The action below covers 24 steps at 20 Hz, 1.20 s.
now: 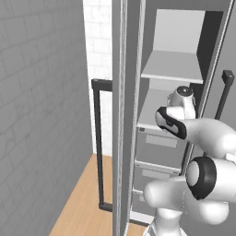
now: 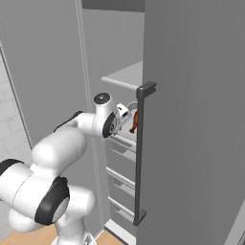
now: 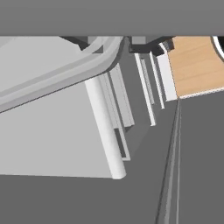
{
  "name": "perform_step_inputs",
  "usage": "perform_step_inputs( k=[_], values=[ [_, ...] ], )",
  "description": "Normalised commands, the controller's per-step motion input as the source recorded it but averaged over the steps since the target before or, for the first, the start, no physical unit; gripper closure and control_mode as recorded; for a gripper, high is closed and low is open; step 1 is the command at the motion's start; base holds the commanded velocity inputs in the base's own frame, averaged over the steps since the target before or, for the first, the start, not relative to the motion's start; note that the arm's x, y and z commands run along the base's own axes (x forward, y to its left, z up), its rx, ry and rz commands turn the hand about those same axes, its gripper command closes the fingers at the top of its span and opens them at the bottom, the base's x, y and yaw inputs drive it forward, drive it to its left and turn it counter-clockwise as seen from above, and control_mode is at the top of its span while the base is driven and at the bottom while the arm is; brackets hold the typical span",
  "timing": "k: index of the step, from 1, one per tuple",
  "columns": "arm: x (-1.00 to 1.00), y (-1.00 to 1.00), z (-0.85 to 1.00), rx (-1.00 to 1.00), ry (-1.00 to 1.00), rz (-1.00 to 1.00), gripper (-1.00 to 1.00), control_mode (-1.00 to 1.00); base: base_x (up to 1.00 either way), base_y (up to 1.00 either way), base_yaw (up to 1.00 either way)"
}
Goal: Take the meat container that has the chicken drumstick and place it on the second highest rack of the freezer. Then take the vegetable container that has the squash and avocado and place it on the highest rack of the freezer.
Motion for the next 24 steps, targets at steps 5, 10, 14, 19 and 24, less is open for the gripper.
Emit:
perform_step_inputs(
  k=[5, 10, 14, 19, 24],
  values=[
    [0.29, -0.22, -0.27, 0.0, -0.01, 0.0, 1.0, -1.0, 0.0, 0.0, 0.0],
    [0.26, -0.07, -0.36, 0.0, -0.05, 0.0, 1.0, -1.0, 0.0, 0.0, 0.0],
    [0.35, -0.08, -0.26, 0.0, -0.03, 0.0, 1.0, -1.0, 0.0, 0.0, 0.0],
    [0.44, -0.04, -0.15, 0.0, -0.01, 0.0, 1.0, -1.0, 0.0, 0.0, 0.0],
    [0.49, -0.08, -0.03, 0.0, 0.0, 0.0, 1.0, -1.0, 0.0, 0.0, 0.0]
  ],
)
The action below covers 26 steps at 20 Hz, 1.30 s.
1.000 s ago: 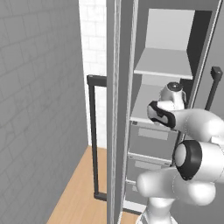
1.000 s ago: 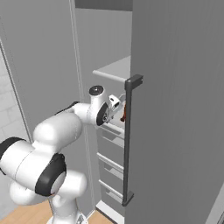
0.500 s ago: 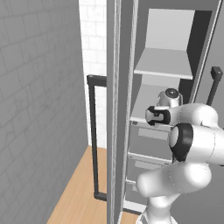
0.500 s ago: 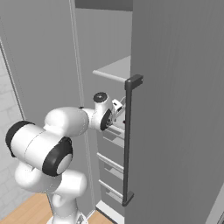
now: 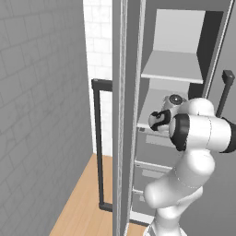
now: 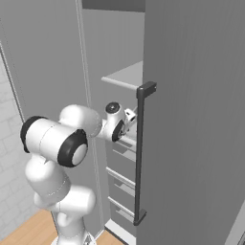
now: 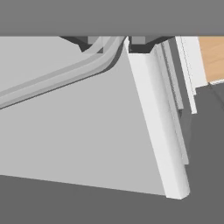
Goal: Take the meat container that has the chicken drumstick and place it on the second highest rack of the freezer. Then take the vegetable container that has the squash and avocado and place it on the highest rack of the freezer.
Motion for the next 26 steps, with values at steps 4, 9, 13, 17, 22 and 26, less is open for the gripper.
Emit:
perform_step_inputs(
  k=[4, 9, 13, 17, 22, 26],
  values=[
    [0.47, -0.18, 0.0, 0.0, 0.0, 0.0, 1.0, -1.0, 0.0, 0.0, 0.0],
    [0.41, -0.26, -0.07, 0.0, 0.0, 0.0, 1.0, -1.0, 0.0, 0.0, 0.0],
    [0.27, -0.29, -0.07, 0.0, 0.0, 0.0, 1.0, -1.0, 0.0, 0.0, 0.0],
    [0.21, -0.24, -0.08, 0.0, 0.0, 0.0, 1.0, -1.0, 0.0, 0.0, 0.0],
    [0.11, -0.21, -0.16, 0.0, 0.0, 0.0, 1.0, -1.0, 0.0, 0.0, 0.0],
    [0.0, -0.01, 0.0, 0.0, 0.0, 0.0, 1.0, -1.0, 0.0, 0.0, 0.0]
  ],
)
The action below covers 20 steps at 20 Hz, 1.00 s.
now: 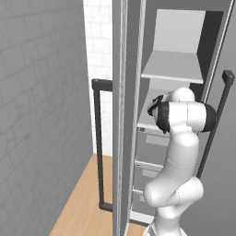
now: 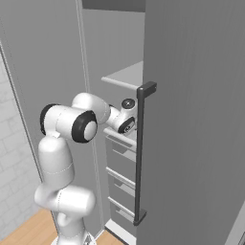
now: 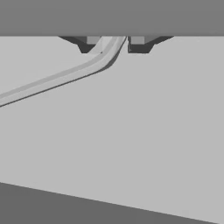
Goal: Take the meat container that has the chicken drumstick and place it on the second highest rack of the freezer. Then take the vegetable container that has the squash and avocado and place it on the highest rack of the freezer.
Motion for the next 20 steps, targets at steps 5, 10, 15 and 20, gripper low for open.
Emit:
perform_step_inputs(
  k=[5, 10, 15, 20],
  values=[
    [0.0, 0.0, 0.0, 0.0, 0.0, 0.0, 1.0, -1.0, 0.0, 0.0, 0.0],
    [0.02, 0.0, 0.0, 0.0, 0.0, 0.0, -1.0, -1.0, 0.0, 0.0, 0.0],
    [0.0, 0.0, 0.0, 0.0, 0.0, 0.0, -1.0, -1.0, 0.0, 0.0, 0.0],
    [0.0, 0.0, 0.0, 0.0, 0.0, 0.0, -1.0, -1.0, 0.0, 0.0, 0.0]
  ],
)
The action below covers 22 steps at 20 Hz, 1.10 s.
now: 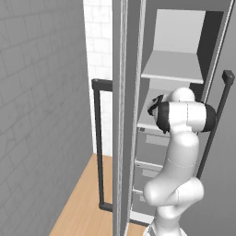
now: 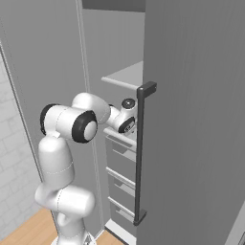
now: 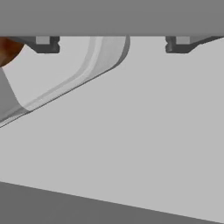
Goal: Take the meat container that has the chicken drumstick and place it on the second highest rack of the freezer. Then take the vegetable container that has the squash and avocado and place it on the highest rack of the freezer.
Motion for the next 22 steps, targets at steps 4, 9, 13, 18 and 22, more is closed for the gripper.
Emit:
perform_step_inputs(
  k=[4, 9, 13, 18, 22],
  values=[
    [-0.16, 0.0, 0.0, 0.0, -0.11, 0.0, -1.0, -1.0, 0.0, 0.0, 0.0],
    [-0.65, 0.14, 0.0, 0.0, -0.38, 0.0, -1.0, -1.0, 0.0, 0.0, 0.0],
    [-0.28, 0.02, 0.29, 0.0, -0.2, 0.0, -1.0, -1.0, 0.0, 0.0, 0.0],
    [-0.02, -0.01, 0.51, 0.0, -0.04, 0.0, -1.0, -1.0, 0.0, 0.0, 0.0],
    [-0.28, 0.0, 0.24, 0.0, 0.0, 0.0, -1.0, -1.0, 0.0, 0.0, 0.0]
  ],
)
